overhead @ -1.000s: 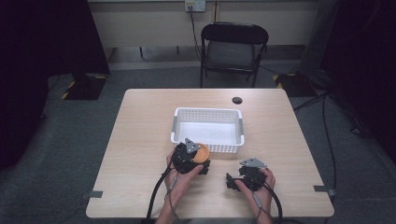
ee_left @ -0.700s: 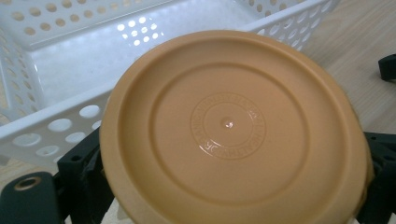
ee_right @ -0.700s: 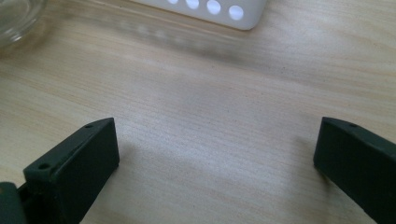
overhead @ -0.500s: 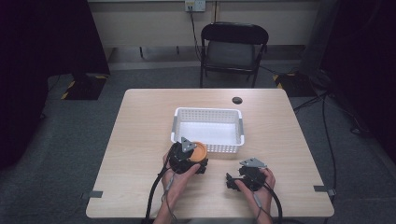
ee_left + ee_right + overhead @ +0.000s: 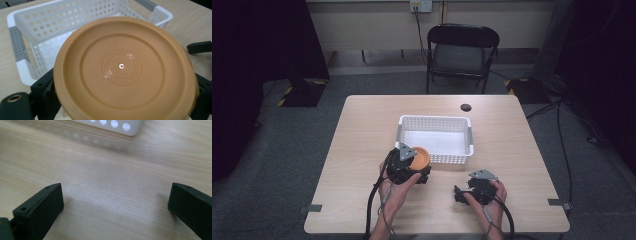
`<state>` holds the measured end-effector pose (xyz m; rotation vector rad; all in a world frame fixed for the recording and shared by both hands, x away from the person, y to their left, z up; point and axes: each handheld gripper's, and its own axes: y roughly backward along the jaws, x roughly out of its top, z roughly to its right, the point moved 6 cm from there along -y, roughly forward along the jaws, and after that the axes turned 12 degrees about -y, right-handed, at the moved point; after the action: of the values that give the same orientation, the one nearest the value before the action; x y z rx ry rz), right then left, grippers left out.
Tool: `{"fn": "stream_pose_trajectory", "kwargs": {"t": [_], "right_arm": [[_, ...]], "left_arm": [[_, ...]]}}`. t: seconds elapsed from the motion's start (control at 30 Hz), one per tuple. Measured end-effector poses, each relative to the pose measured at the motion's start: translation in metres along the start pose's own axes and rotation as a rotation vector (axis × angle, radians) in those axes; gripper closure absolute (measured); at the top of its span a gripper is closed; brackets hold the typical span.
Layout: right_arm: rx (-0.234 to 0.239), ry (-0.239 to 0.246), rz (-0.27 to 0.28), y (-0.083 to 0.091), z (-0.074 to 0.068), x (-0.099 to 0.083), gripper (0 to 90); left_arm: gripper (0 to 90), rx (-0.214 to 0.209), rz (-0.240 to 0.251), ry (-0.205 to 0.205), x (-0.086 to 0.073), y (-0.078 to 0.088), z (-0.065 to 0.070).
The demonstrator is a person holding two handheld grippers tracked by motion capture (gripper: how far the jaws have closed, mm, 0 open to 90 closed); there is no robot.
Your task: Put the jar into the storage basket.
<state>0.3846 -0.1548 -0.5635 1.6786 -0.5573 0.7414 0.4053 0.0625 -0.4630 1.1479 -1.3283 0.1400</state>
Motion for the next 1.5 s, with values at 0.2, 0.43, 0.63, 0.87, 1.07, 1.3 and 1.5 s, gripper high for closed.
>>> {"fn": "stream_pose_trajectory", "kwargs": {"t": [0.2, 0.43, 0.63, 0.87, 1.07, 1.3, 1.5], "right_arm": [[0.000, 0.000, 0.000, 0.000, 0.000, 0.000, 0.0], [0.000, 0.000, 0.000, 0.000, 0.000, 0.000, 0.0], [0.000, 0.000, 0.000, 0.000, 0.000, 0.000, 0.0], [0.000, 0.000, 0.000, 0.000, 0.000, 0.000, 0.0], [0.000, 0.000, 0.000, 0.000, 0.000, 0.000, 0.0], [0.000, -0.001, 0.000, 0.000, 0.000, 0.000, 0.0], [0.000, 0.001, 0.000, 0.000, 0.000, 0.000, 0.0]], "left_arm": [[9.7, -0.007, -0.002, -0.006, 0.009, -0.001, -0.005], [9.7, -0.007, -0.004, -0.019, 0.022, -0.001, -0.012], [9.6, 0.005, -0.002, -0.037, 0.034, -0.002, -0.018], [9.6, 0.004, 0.001, -0.035, 0.043, -0.006, -0.024], [9.7, 0.010, -0.001, -0.031, 0.052, -0.013, -0.031], [9.7, 0.009, 0.003, -0.015, 0.059, -0.022, -0.037], [9.7, 0.017, -0.004, -0.014, 0.065, -0.031, -0.042]]}}
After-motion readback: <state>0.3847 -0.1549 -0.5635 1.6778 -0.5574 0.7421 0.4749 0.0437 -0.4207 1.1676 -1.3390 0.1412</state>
